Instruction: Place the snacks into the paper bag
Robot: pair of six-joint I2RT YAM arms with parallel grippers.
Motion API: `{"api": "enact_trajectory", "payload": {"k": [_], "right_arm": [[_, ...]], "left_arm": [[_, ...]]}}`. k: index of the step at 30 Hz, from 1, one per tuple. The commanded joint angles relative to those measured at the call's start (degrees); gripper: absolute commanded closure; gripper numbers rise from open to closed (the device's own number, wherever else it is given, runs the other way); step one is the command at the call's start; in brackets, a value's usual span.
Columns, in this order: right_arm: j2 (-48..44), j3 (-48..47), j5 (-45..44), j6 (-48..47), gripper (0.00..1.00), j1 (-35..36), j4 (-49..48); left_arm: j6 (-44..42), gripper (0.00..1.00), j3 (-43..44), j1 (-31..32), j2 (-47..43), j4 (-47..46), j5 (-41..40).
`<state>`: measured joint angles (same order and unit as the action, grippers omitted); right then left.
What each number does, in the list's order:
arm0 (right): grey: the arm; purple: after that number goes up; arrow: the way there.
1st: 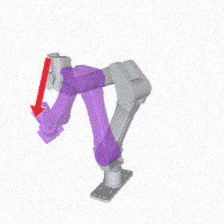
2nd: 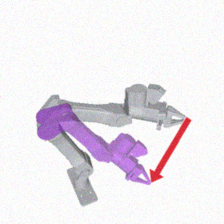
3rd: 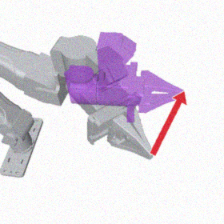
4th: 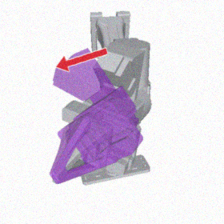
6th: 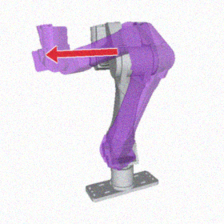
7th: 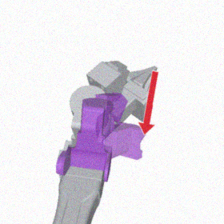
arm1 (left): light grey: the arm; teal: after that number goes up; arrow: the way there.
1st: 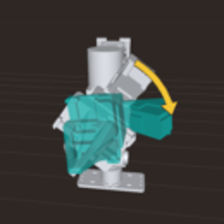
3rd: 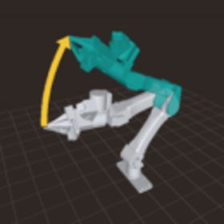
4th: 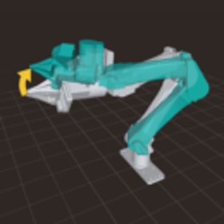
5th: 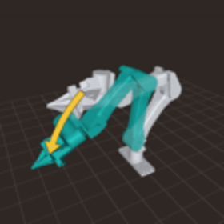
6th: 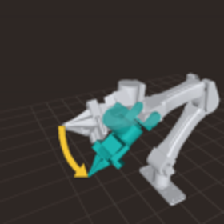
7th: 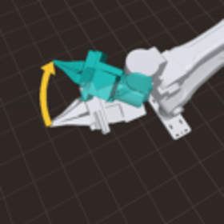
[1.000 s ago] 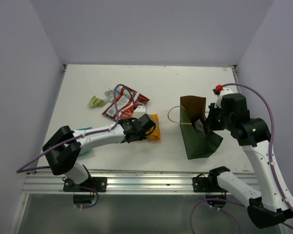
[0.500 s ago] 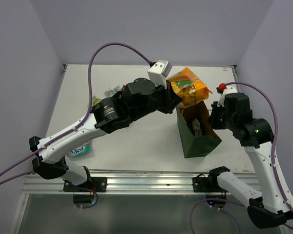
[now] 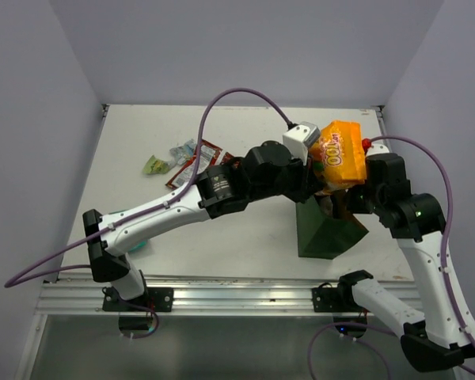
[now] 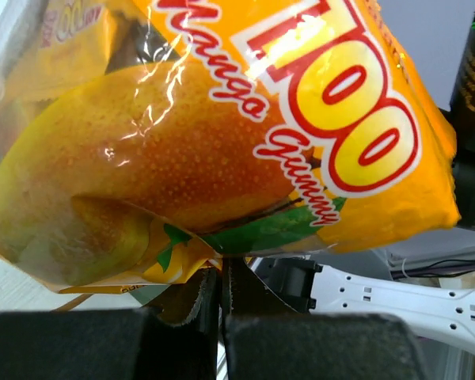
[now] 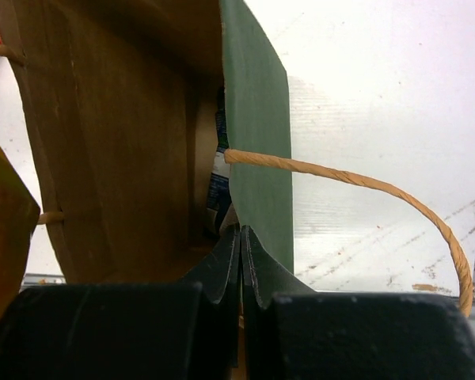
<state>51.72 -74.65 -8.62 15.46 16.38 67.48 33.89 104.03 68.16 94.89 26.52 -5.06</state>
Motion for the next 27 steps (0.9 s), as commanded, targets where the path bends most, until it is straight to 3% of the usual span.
{"api": "enact_trajectory", "payload": {"k": [1,7,14,24,25,26,27], "right_arm": [[-0.7,-2.7,1.2,-0.3,1.0,0.7,-1.6],[-0.7,-4.2,0.4,0.0,1.0,0.7,-0.9],[-0.6,-6.1,1.0,1.2,1.0,0.7,-0.7],[-0.7,-6.8,0.4,1.9,1.0,0.7,-0.2],[-0.8,-6.3,0.4,1.9,1.0,0.7,-0.4],[-1.0,-5.9,0.4,2.0,1.0,0.7,-0.5],[-1.2,-5.6,0.4,2.1,1.0,0.7,-0.7]], "left_arm": [[-0.7,1.0,-0.4,0.5,0.3,-3.0,1.9],[-1.3,1.0,1.5,0.4,3.7,6.7,-1.4],[-1.0,1.0,-7.2,0.5,2.8,2.4,-0.1],[-2.5,1.0,-1.6,0.6,5.5,10.0,-1.2],[-2.9,0.99,-1.8,0.6,5.1,9.3,-0.9],[-3.2,0.84,-2.0,0.7,4.2,8.1,-0.7],[-3.9,0.78,-2.2,0.7,3.6,5.7,-0.7]]}}
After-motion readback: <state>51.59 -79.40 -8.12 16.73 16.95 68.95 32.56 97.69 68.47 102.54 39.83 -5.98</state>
